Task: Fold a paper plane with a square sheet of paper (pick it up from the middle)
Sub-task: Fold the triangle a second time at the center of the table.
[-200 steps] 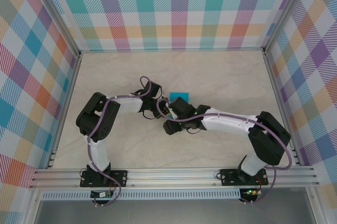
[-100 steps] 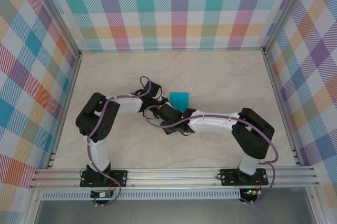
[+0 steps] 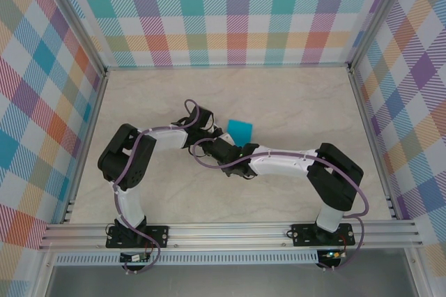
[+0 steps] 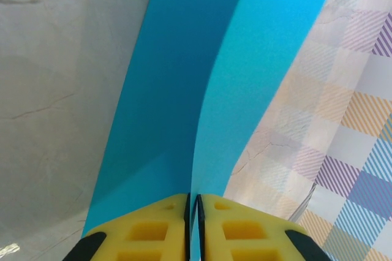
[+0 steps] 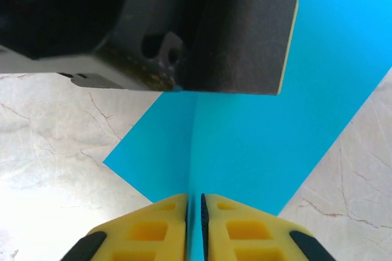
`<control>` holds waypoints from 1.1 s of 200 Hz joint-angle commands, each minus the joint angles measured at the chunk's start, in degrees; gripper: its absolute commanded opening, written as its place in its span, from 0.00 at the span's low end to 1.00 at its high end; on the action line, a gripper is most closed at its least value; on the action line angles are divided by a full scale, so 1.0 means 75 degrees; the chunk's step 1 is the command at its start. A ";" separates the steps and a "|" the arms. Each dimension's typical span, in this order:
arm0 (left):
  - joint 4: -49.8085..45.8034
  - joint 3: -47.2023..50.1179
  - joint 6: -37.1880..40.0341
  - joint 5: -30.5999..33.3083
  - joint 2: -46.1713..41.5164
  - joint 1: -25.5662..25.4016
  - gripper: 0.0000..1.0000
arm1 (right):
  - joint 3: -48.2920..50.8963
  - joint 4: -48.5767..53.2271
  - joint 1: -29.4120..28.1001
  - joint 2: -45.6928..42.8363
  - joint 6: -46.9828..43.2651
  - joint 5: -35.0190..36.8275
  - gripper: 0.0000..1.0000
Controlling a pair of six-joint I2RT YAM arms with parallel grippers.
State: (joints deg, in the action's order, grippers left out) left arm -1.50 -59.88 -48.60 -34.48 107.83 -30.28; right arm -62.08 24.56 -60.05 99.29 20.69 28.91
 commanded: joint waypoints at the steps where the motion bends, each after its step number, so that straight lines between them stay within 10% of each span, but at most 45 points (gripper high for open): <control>1: -0.0200 -0.0130 0.0082 0.0009 -0.0341 0.0065 0.15 | -0.0126 0.0206 0.0080 -0.0176 0.0157 -0.0145 0.08; 43: -0.1218 -0.0039 0.0005 0.1587 -0.0980 0.0066 0.43 | 0.0248 -0.0178 0.0725 -0.0635 0.0193 -0.1662 0.01; 78: -0.1863 0.0072 0.0000 0.2395 -0.1593 0.0065 0.48 | 0.0667 -0.0741 0.1566 -0.0930 0.0372 -0.3431 0.00; 131: -0.1829 0.0560 -0.0032 0.2484 -0.2148 -0.0298 0.22 | 0.1024 -0.1371 0.2833 -0.0958 0.0542 -0.5628 0.01; 220: -0.1392 0.0331 -0.0236 0.2415 -0.1101 -0.1168 0.15 | 0.1047 -0.1233 0.3590 -0.0577 0.0392 -0.6561 0.02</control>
State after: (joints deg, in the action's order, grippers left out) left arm -12.12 -55.68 -50.13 -16.36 96.62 -37.28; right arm -54.94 15.44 -33.65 94.00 23.73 -17.63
